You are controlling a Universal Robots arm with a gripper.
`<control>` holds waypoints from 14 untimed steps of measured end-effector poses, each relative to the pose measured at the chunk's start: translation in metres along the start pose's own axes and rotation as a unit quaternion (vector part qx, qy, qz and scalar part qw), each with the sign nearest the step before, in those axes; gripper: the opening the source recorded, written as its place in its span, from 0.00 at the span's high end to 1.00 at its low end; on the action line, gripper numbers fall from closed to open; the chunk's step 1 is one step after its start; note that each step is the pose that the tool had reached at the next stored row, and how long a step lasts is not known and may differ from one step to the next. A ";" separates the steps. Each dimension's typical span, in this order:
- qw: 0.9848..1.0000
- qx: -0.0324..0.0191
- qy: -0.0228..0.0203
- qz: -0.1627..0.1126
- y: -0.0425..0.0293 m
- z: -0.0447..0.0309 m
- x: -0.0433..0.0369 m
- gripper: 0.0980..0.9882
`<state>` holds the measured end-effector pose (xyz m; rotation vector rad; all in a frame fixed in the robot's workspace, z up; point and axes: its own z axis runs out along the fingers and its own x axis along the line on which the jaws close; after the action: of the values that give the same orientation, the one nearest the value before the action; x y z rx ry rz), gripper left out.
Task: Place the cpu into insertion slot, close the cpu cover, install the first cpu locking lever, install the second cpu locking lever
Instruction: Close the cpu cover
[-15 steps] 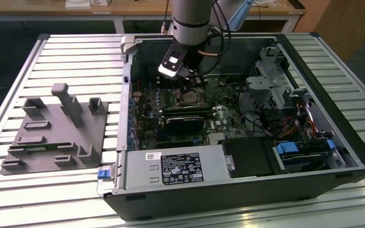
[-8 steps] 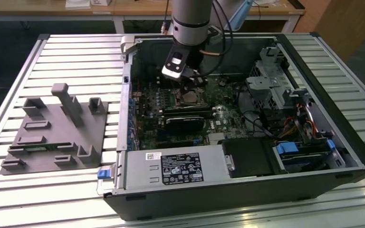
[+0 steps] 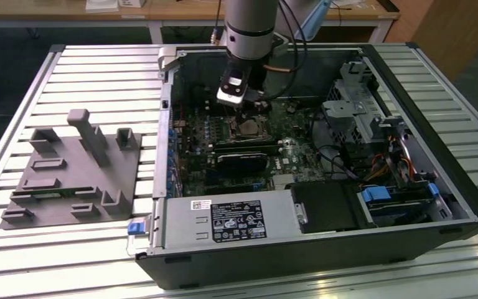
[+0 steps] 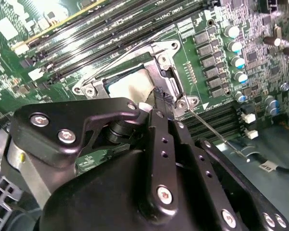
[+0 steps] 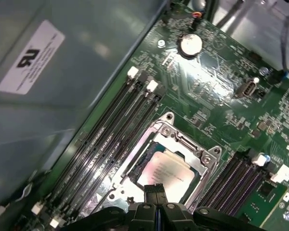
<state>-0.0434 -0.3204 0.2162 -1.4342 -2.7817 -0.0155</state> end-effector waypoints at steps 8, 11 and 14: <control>0.999 0.001 0.000 -0.043 -0.0004 0.0001 0.0003 0.99; 0.998 0.001 -0.001 -0.058 -0.0006 0.0001 0.0004 0.99; 0.997 0.002 0.000 -0.077 -0.0007 0.0001 0.0005 0.99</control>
<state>-0.0442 -0.3204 0.2161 -1.2144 -2.8846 -0.0114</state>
